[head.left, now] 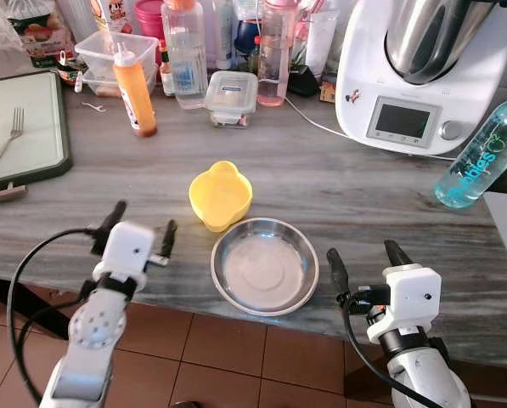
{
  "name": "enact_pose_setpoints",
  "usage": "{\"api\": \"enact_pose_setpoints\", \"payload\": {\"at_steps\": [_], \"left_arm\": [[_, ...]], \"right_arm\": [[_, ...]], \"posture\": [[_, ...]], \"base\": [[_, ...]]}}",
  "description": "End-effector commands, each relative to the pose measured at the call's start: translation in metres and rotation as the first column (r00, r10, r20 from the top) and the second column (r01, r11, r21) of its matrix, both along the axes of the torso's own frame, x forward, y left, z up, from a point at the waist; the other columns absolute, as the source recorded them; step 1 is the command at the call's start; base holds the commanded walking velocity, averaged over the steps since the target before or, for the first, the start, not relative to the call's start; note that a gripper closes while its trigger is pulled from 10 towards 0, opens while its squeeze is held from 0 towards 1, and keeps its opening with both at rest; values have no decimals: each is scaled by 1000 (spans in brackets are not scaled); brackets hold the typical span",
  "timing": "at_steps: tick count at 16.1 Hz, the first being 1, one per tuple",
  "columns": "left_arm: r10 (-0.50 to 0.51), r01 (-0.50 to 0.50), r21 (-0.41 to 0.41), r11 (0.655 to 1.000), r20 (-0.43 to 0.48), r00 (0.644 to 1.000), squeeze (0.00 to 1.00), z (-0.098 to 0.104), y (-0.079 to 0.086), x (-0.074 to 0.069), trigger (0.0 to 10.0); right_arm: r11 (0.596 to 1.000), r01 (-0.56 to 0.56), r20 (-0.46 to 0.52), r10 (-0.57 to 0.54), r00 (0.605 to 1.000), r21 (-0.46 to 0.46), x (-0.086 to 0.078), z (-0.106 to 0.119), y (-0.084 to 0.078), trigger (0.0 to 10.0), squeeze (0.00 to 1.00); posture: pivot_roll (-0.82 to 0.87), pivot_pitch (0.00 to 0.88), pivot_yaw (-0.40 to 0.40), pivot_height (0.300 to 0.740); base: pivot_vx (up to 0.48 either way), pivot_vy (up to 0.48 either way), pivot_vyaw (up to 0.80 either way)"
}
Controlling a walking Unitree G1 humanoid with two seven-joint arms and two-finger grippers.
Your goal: Setting the table
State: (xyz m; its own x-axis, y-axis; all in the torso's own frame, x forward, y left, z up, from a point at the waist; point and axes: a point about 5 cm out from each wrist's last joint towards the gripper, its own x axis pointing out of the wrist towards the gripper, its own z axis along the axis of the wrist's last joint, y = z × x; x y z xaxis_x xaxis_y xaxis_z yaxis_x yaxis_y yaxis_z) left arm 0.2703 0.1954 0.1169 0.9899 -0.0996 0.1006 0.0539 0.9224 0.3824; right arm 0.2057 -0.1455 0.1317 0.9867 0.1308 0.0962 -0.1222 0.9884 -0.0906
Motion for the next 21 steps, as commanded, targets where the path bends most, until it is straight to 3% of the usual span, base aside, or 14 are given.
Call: {"api": "enact_pose_setpoints", "payload": {"at_steps": [1,4,8,14,21], "left_arm": [[1,-1,-7,1000,12,1000,0,4,2,-3,10000],[23,-23,-28,999,34,999,0,8,-2,0,10000],[23,-22,-39,999,34,999,0,7,-6,0,10000],[34,-33,-43,999,25,999,0,5,-7,-2,10000],[21,-21,-37,999,14,1000,0,4,-11,-1,10000]], "right_arm": [[1000,-4,6,4,1000,-4,0,2,-2,10000,0],[1000,3,14,-3,1000,-4,2,4,-3,10000,0],[1000,-15,11,15,1000,-12,4,3,-2,10000,0],[1000,-17,9,17,1000,-20,3,2,-2,10000,0],[1000,-12,2,12,1000,-27,1,1,-3,10000,0]], "posture": [[168,117,-55,740],[175,114,-64,740],[175,103,-73,740],[173,107,-75,740],[169,111,-74,740]], "base": [[0,0,0],[0,0,0],[0,0,-800],[0,0,0],[0,396,0]]}}
